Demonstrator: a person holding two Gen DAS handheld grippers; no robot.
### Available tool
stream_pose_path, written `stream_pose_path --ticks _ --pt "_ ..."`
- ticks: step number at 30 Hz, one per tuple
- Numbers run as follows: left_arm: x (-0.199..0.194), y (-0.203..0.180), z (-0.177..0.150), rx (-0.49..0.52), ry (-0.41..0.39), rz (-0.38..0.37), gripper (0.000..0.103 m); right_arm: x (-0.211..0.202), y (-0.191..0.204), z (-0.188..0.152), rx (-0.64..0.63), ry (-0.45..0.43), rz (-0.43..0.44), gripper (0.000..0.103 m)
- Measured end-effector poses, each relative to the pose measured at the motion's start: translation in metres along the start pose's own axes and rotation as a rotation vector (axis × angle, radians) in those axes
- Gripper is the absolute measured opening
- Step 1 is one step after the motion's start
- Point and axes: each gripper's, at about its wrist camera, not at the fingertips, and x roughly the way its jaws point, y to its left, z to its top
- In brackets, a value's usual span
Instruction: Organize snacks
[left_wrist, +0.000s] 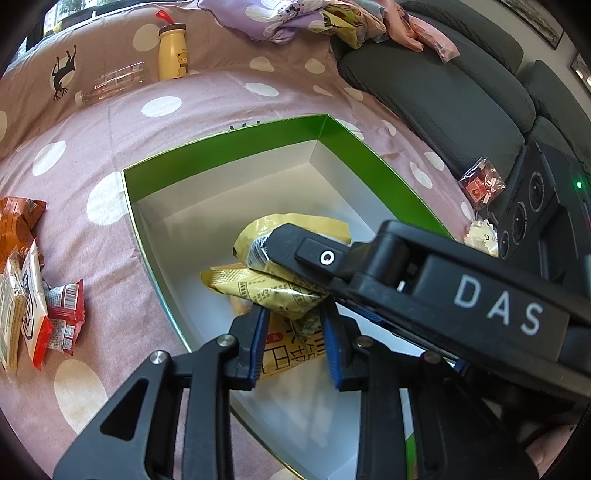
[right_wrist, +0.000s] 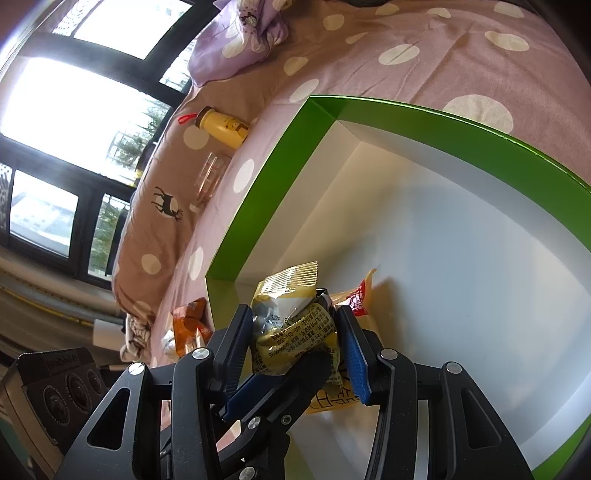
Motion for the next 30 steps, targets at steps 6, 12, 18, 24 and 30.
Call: stream_pose_path --ticks 6,12,18,24,30 --pt "0.001 -0.005 0.0 0.016 -0.01 0.014 0.028 -0.001 -0.002 0.0 0.023 -0.015 -0.008 0.05" --pt "-0.002 -0.006 0.0 0.007 -0.017 -0.01 0.032 -0.004 -0.007 0.0 0.044 -0.028 -0.006 0.05" --pt "-0.026 -0.01 -0.003 0.01 -0.076 -0.045 0.035 -0.019 -0.016 -0.001 0.086 -0.103 -0.052 0.05" --pt "-0.062 -0.003 -0.016 0.0 -0.163 -0.021 0.058 -0.03 -0.014 -0.002 0.091 -0.163 -0.049 0.061" --pt "-0.104 0.028 -0.038 -0.073 -0.253 0.05 0.071 -0.04 0.019 -0.011 -0.034 -0.221 -0.057 0.073"
